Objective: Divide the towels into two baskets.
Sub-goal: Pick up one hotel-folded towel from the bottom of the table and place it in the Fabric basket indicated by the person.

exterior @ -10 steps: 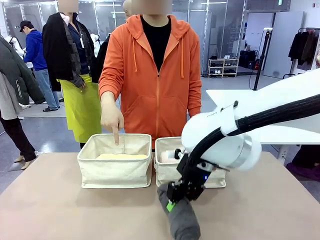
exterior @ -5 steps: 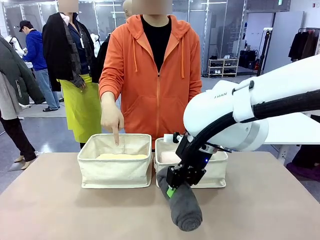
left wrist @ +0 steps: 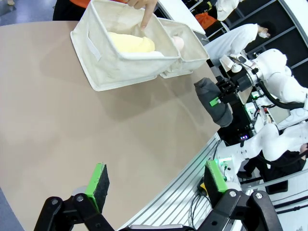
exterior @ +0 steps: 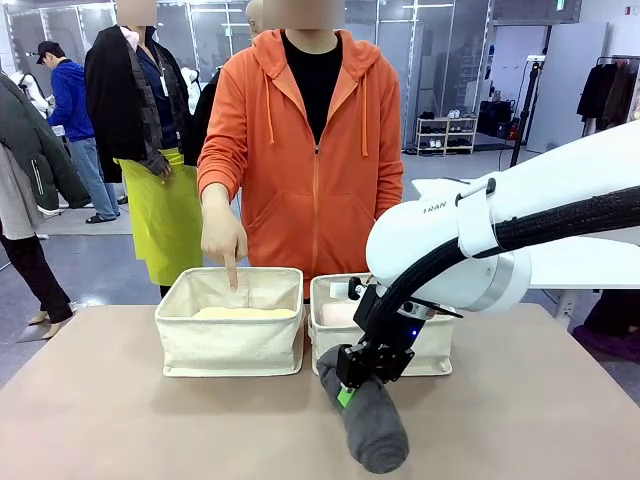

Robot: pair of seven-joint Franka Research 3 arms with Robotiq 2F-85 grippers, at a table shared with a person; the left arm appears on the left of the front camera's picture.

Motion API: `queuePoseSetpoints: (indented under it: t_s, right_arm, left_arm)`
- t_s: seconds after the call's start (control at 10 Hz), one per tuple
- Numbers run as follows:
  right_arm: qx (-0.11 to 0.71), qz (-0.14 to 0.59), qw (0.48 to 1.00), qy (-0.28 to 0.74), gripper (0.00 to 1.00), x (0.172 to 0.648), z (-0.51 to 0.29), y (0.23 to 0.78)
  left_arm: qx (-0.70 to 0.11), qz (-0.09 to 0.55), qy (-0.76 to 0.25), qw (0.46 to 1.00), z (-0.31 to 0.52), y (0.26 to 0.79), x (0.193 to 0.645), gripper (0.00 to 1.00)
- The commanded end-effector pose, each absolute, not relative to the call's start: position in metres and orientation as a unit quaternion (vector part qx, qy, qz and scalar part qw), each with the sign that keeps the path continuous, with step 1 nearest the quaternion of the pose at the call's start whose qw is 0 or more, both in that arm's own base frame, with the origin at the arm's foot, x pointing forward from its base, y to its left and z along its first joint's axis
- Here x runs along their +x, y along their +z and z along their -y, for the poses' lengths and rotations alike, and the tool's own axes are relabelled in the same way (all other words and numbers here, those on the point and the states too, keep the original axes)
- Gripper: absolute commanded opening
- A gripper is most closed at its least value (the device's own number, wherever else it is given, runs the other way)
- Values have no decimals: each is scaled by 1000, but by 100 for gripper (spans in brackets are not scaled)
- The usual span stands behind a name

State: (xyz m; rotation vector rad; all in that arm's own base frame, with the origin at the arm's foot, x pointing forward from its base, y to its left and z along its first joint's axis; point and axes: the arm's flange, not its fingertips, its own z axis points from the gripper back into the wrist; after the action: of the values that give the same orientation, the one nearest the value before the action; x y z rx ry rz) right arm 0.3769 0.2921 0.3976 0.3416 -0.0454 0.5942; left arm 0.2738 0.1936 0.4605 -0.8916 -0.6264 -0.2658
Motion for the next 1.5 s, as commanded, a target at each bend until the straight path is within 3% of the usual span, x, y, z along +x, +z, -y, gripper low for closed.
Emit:
queuePoseSetpoints:
  t_s: [0.0, 0.4, 0.8, 1.4]
  right_arm:
    - [103, 65, 903, 412, 41, 391, -328, 442]
    - [-13, 102, 798, 594, 41, 445, -438, 519]
    - [-60, 137, 667, 730, 41, 489, -562, 519]
    - [-110, 135, 611, 772, 41, 538, -595, 480]
  left_arm:
    - [-423, 301, -130, 845, -195, 463, 274, 100]
    - [-423, 301, -130, 845, -195, 463, 274, 100]
    - [-423, 301, -130, 845, -195, 463, 274, 100]
    - [-423, 301, -130, 845, -195, 463, 274, 100]
